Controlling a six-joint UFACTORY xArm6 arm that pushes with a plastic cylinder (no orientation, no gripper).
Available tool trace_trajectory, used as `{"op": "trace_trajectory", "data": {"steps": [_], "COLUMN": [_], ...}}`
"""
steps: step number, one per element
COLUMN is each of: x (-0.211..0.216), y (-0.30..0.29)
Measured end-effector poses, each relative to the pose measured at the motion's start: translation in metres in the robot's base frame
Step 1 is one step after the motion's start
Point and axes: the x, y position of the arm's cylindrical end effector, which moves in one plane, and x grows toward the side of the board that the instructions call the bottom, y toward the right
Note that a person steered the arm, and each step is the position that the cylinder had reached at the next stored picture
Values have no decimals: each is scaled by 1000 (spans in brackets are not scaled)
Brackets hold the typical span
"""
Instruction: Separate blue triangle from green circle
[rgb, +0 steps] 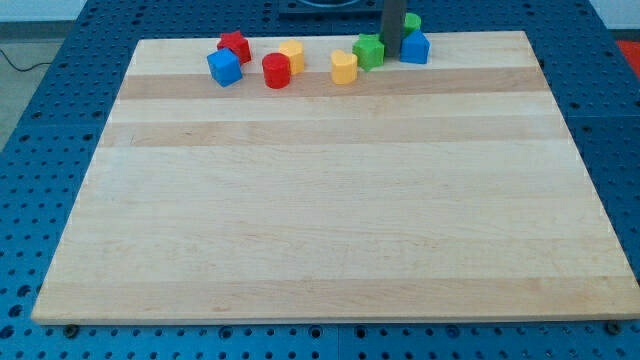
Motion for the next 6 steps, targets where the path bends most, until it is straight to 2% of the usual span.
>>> {"op": "trace_trajectory", "data": {"steps": [1,3,4,5,6], "x": [-4,-45,-45,-40,11], "y": [-11,-62,-51,2,50]}}
